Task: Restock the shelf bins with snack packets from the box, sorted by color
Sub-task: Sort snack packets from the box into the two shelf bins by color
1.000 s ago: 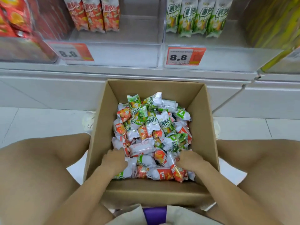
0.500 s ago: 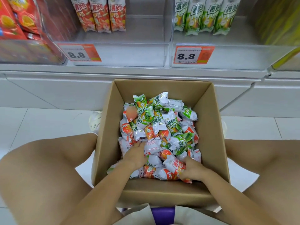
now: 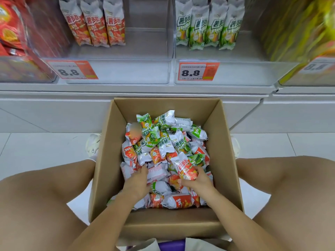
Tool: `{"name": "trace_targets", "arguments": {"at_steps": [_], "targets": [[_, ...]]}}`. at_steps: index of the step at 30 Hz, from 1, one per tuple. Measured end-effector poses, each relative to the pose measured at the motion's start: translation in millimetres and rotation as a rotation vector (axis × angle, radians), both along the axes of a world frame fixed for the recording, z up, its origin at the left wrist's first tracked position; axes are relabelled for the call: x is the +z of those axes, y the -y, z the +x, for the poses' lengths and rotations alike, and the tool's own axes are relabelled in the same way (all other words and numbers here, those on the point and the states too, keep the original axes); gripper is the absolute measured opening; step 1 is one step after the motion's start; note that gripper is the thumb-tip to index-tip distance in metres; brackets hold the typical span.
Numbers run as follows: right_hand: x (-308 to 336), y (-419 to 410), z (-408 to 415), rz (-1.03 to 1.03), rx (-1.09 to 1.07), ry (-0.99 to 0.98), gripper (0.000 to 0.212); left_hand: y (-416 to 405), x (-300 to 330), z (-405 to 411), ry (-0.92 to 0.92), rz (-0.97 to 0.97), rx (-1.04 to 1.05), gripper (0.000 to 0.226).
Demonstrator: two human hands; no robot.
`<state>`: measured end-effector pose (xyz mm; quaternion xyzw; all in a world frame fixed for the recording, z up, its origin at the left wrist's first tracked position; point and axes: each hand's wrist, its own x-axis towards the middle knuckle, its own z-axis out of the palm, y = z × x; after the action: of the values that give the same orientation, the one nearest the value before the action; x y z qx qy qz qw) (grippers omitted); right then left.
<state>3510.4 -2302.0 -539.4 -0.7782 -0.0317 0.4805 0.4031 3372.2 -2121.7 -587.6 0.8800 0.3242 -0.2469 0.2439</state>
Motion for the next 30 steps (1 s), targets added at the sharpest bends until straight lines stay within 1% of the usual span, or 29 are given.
{"name": "trace_targets", "arguments": {"at_steps": [1,3,6,8,11,13,14,15,17,18,20,21,22,23,25,26,27,29,30], "targets": [[1,0,-1,0.030,-0.043,-0.010,0.074,2,-3,-1,0.008,-0.005,0.011,0.057],[1,1,-3,0.076,-0.108,-0.019,0.074,5,-7,3,-0.017,0.071,-0.040,0.067],[7,4,-5,0.139,-0.159,-0.019,0.066,5,-6,11,-0.078,0.161,-0.130,0.069],[6,3,-5,0.190,-0.215,-0.053,0.057,4,-9,12,-0.070,0.135,-0.104,0.068],[9,-3,-4,0.231,-0.337,-0.135,0.054,0,-4,5,-0.016,0.081,-0.097,0.067],[13,-8,-1,0.251,-0.384,-0.180,0.053,-5,6,0,0.072,0.012,-0.083,0.060],[19,-11,0,0.261,-0.395,-0.173,0.052,-8,12,-1,0.128,-0.053,-0.027,0.055],[21,-13,2,0.274,-0.391,-0.161,0.056,-11,21,0,0.191,-0.133,0.071,0.050],[31,-18,7,0.292,-0.369,-0.119,0.076,-14,46,5,0.274,-0.379,0.379,0.044],[38,-20,8,0.310,-0.367,-0.101,0.081,-14,61,8,0.308,-0.546,0.565,0.039],[50,-25,11,0.370,-0.371,-0.083,0.062,-11,91,13,0.424,-0.934,0.896,0.022],[54,-26,13,0.402,-0.384,-0.077,0.055,-9,105,13,0.499,-1.098,0.996,0.023],[59,-27,13,0.424,-0.401,-0.062,0.053,-7,119,12,0.567,-1.225,1.060,0.027],[65,-28,12,0.441,-0.402,-0.055,0.057,-4,135,11,0.610,-1.323,1.099,0.032],[79,-31,6,0.468,-0.384,-0.037,0.084,0,155,8,0.648,-1.484,1.151,0.039],[84,-31,3,0.478,-0.366,-0.033,0.091,3,162,7,0.655,-1.541,1.172,0.042],[88,-31,1,0.493,-0.340,-0.031,0.088,6,169,6,0.653,-1.581,1.178,0.044],[98,-32,-5,0.526,-0.282,-0.015,0.068,10,176,6,0.662,-1.606,1.135,0.044],[98,-31,-6,0.533,-0.263,0.000,0.064,11,177,6,0.673,-1.598,1.109,0.043]]}}
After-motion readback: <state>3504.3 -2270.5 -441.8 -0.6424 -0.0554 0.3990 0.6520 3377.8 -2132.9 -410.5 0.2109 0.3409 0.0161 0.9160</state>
